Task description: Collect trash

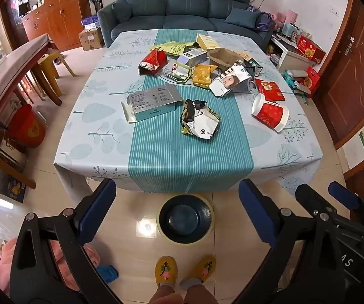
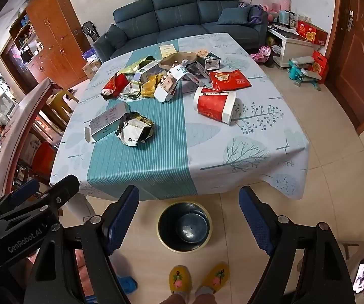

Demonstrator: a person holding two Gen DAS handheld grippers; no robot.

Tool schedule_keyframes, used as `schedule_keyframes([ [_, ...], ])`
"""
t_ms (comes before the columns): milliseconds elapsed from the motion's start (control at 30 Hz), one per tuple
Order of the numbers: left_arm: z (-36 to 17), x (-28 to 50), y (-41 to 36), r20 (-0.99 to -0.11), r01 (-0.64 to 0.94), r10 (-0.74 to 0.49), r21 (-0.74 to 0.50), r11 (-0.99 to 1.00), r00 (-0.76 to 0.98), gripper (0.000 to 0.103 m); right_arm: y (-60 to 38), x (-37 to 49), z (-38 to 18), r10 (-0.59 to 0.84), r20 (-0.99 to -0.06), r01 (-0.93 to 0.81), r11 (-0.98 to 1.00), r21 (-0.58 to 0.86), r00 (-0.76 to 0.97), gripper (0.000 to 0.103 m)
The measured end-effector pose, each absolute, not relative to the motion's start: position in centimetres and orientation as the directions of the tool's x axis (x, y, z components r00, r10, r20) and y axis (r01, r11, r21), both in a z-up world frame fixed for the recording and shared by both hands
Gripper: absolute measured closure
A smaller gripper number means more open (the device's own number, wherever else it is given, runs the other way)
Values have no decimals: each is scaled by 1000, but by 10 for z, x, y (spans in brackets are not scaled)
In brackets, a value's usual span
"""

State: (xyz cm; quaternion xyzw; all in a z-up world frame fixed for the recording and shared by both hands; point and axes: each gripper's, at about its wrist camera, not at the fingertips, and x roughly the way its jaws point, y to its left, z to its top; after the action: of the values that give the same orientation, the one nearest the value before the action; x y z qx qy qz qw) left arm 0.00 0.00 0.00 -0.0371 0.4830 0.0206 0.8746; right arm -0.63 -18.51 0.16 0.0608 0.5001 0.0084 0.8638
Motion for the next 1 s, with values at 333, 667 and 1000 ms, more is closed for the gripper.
schedule_keyframes([
  [333,7,-1,-1,-843,-56,-7,-44,997,539,13,-185,-8,3,79,-861,45,992,118,503,21],
  [667,1,-5,-2,-844,-60,0,-38,997,536,14,-177,-9,3,76,-861,45,993,114,503,21],
  [1000,0,-5,-2,-844,-62,1,-38,997,536,14,-176,-11,4,80,-860,42,992,116,504,21],
])
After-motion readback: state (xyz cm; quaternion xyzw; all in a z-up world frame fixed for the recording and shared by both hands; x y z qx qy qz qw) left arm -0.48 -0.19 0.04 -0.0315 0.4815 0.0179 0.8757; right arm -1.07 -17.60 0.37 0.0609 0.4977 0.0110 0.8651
